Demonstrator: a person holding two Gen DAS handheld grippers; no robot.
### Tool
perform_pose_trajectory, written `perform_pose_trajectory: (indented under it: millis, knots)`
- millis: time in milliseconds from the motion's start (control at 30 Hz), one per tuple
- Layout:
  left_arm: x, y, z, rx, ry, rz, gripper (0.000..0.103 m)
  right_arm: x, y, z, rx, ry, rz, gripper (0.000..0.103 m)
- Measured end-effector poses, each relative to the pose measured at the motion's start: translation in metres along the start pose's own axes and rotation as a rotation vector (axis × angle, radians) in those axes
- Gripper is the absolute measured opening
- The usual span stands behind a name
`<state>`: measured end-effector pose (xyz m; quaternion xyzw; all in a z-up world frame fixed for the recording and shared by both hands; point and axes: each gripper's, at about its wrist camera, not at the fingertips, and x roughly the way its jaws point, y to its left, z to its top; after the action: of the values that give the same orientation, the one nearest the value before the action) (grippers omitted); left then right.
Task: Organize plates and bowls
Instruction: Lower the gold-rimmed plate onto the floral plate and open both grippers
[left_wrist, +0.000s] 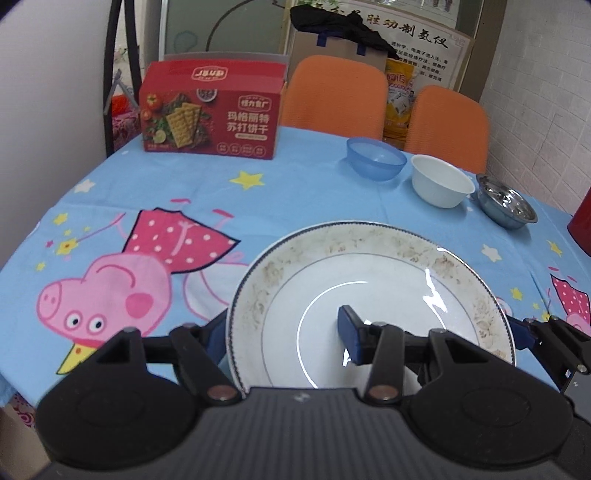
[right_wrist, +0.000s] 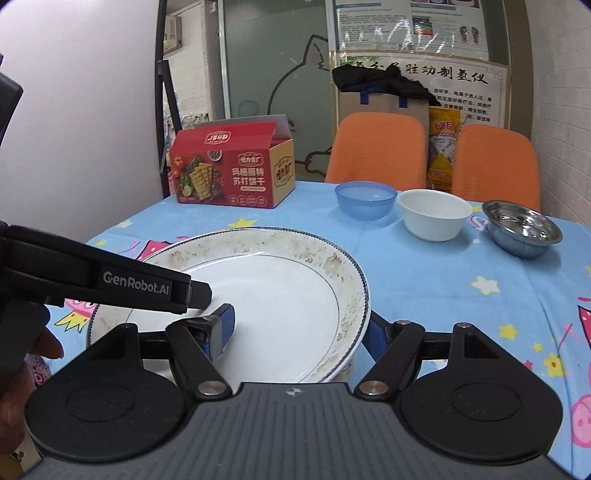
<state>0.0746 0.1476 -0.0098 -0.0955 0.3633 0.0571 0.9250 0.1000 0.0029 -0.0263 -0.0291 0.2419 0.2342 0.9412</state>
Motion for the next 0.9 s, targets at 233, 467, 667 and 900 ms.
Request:
perform_pose_trajectory:
  millis: [233, 467, 667, 900]
  knots:
    - [0.013, 0.004, -0.012, 0.008, 0.016, -0.003, 0.049, 0.011, 0.008, -0.012, -0.006, 0.051, 0.015, 0.103]
    - [0.017, 0.002, -0.012, 0.029, -0.008, -0.019, 0.06, 0.016, 0.007, -0.014, -0.014, 0.064, 0.022, 0.103]
    - [0.011, 0.001, -0.003, 0.015, -0.047, -0.047, 0.063, 0.012, 0.005, -0.01, -0.016, 0.032, -0.009, 0.103]
    - [0.005, -0.006, 0.006, 0.026, -0.073, -0.056, 0.066, 0.011, 0.002, -0.008, -0.026, 0.018, 0.008, 0.103]
